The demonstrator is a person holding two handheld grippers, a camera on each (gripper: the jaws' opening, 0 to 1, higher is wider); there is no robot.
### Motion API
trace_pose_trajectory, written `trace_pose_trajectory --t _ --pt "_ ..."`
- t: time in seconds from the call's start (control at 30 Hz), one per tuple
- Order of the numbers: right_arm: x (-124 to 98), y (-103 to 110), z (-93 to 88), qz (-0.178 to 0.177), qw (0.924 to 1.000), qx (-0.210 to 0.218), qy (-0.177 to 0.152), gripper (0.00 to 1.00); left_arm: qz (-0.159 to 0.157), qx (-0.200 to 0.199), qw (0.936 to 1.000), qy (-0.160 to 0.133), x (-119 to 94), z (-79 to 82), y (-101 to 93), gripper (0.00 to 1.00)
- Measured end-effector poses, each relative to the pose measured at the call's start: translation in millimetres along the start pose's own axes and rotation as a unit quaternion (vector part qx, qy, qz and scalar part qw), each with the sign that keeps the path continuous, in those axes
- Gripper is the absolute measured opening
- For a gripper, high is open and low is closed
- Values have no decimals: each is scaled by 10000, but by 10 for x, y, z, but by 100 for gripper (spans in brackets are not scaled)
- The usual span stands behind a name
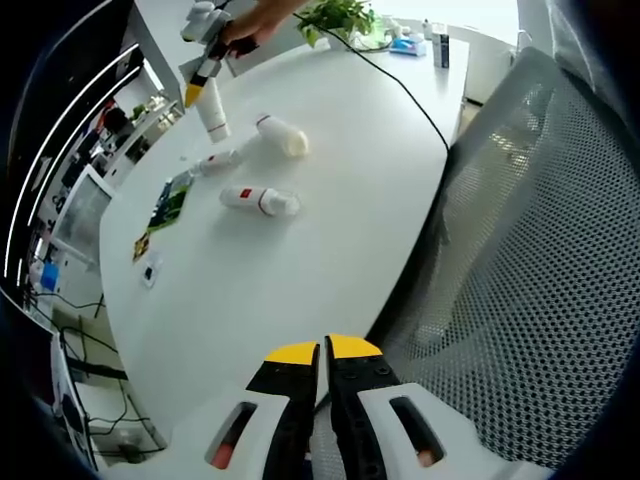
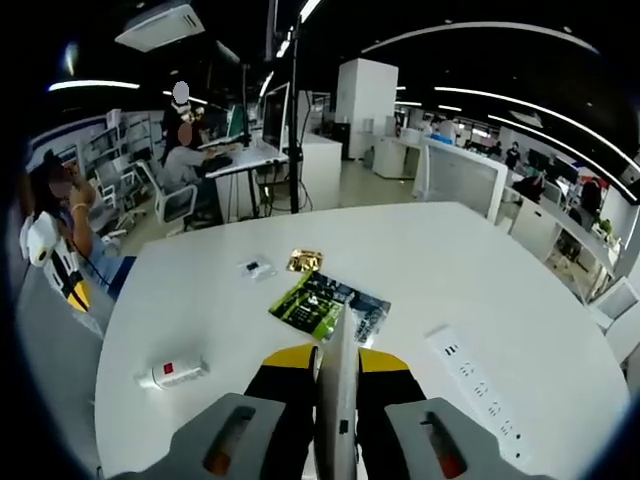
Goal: Arrange the skincare products in the storage area until every visible bottle or jar stands upright without overlapping.
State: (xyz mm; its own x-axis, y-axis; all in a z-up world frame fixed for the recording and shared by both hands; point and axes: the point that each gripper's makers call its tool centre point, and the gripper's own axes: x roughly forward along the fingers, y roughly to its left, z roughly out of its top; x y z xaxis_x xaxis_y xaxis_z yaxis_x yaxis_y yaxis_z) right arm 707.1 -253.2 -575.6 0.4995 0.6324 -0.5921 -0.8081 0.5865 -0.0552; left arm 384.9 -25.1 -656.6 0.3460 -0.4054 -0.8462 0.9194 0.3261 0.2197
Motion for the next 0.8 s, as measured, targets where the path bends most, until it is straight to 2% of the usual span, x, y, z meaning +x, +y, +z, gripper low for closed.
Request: trace_pose_trajectory --t 0.37,0.8 --pt "97 30 -23 346 9993 -128 53 6 -23 -30 10000 35 16 -18 -1 0" --pt "216 39 -33 482 9986 -189 100 6 -39 -34 10000 54 15 -23 -8 0"
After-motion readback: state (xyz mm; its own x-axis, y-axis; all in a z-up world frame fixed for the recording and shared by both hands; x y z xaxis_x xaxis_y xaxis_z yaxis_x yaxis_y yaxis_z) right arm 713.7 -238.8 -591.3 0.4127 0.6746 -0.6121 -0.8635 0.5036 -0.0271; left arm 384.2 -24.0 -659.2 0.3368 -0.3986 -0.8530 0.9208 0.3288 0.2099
